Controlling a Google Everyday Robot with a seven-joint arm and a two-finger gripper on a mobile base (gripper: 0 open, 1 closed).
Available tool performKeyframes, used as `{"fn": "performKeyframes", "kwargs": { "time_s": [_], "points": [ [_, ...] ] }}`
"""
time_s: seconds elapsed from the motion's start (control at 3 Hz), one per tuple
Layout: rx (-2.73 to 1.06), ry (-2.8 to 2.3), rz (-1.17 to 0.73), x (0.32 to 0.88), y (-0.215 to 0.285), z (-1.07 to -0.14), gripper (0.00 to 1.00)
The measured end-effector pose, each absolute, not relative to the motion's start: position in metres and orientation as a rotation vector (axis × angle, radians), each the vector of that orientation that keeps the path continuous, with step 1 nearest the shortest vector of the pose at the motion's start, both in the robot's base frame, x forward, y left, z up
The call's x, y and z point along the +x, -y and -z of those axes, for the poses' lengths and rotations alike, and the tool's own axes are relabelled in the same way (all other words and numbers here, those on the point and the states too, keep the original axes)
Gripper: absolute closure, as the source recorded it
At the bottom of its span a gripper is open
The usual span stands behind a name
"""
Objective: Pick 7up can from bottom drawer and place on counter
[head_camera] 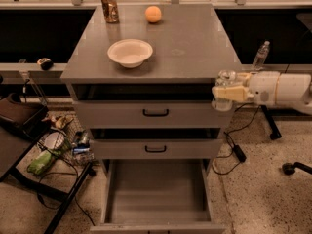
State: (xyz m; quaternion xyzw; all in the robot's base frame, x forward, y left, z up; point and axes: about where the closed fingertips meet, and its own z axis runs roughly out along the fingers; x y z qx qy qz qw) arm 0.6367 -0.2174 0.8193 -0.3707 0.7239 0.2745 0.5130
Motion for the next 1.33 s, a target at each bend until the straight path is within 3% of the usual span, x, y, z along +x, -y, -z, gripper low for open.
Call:
{"fn": "performKeyframes", "kwargs": {
  "time_s": [1.0, 1.33],
  "points": [
    [-0.806, -1.643, -0.43, 0.688, 0.204, -0.957, 1.0],
    [-0.715, -1.604, -0.396, 0.718, 0.208, -0.955, 1.0]
  ]
}}
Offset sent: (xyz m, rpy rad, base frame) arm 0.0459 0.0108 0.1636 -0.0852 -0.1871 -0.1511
